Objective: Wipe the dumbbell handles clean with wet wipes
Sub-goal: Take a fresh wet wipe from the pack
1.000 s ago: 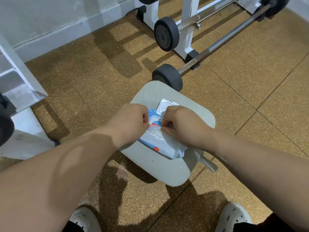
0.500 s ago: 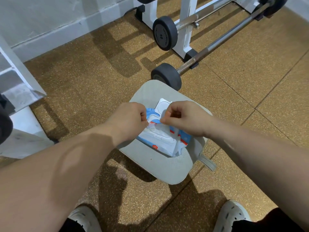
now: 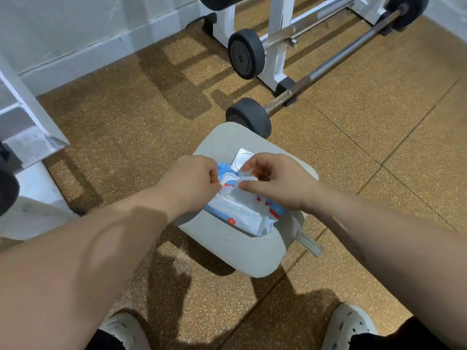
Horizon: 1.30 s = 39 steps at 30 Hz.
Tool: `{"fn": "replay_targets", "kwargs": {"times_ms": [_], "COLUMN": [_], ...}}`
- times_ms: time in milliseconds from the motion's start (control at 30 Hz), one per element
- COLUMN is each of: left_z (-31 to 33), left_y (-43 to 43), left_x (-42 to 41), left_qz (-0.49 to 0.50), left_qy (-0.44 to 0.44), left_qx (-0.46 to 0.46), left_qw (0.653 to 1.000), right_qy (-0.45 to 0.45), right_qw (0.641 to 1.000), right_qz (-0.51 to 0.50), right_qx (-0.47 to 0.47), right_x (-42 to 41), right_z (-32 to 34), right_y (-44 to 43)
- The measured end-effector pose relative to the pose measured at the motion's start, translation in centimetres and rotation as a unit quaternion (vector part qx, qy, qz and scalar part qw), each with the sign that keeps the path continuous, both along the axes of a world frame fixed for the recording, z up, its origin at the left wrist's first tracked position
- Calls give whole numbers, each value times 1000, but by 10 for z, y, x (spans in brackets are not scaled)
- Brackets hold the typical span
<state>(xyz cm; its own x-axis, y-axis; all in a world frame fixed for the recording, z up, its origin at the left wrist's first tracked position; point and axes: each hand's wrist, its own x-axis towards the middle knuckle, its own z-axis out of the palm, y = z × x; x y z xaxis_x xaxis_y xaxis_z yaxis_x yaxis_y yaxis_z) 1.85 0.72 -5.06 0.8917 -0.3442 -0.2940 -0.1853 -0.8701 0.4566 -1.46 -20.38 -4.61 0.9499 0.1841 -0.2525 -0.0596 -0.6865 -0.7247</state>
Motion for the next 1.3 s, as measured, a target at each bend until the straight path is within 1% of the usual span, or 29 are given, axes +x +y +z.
{"fn": "replay_targets", "kwargs": {"times_ms": [67,100,133,200,267,333,433,633,700,800,867,933,967,1000,1033,1100,1167,1233,1300], "left_z": [0,1,1,1,2,2,4,9,12,20,26,30,31,31,31,29,28,26,26], "left_y": [0,1,1,3,4,3,1,-3,-4,-9,-14,-20,-23,-25,-28,-31,-33,-34,-34], "left_x": [0,0,-1,-1,-2,-3,-3,-4,-4,-5,-7,-9,-10,-12,-13,-15,-15,-14,-12], "left_qz": [-2,-3,-4,-2,0,-2,-1,-2,0,0,-4,6,14,20,19,-13,-57,-110,-128], "left_qy": [0,0,0,1,-1,-6,-9,-6,-9,-30,-28,-11,-1,9,18,47,82,96,97], "left_qx": [4,4,3,-2,-2,2,5,30,33,19,-13,-65,-94,-120,-137,-140,-110,-65,-52], "left_qw": [1000,1000,1000,1000,1000,1000,1000,1000,999,999,1000,998,995,993,990,989,989,987,986], "right_qy": [-45,-49,-32,44,102,120,131,120,101,67,46,39,55,82,107,131,144,168,182], "right_qw": [998,998,999,988,961,942,915,827,814,829,851,904,927,940,947,950,950,942,933], "right_qz": [15,3,-22,-91,-143,-178,-221,-316,-333,-342,-353,-341,-320,-297,-280,-259,-242,-238,-243], "right_qx": [-31,-29,-1,115,215,257,310,449,466,438,385,256,190,142,119,118,131,165,192], "right_x": [-1,0,3,8,11,10,7,13,19,29,31,30,27,24,21,17,15,17,18], "right_z": [-1,-2,-3,-1,2,4,8,17,24,37,44,46,45,42,38,32,31,31,34], "right_y": [7,6,4,-1,-5,-5,-2,-8,-12,-18,-24,-32,-35,-38,-40,-40,-39,-37,-34]}}
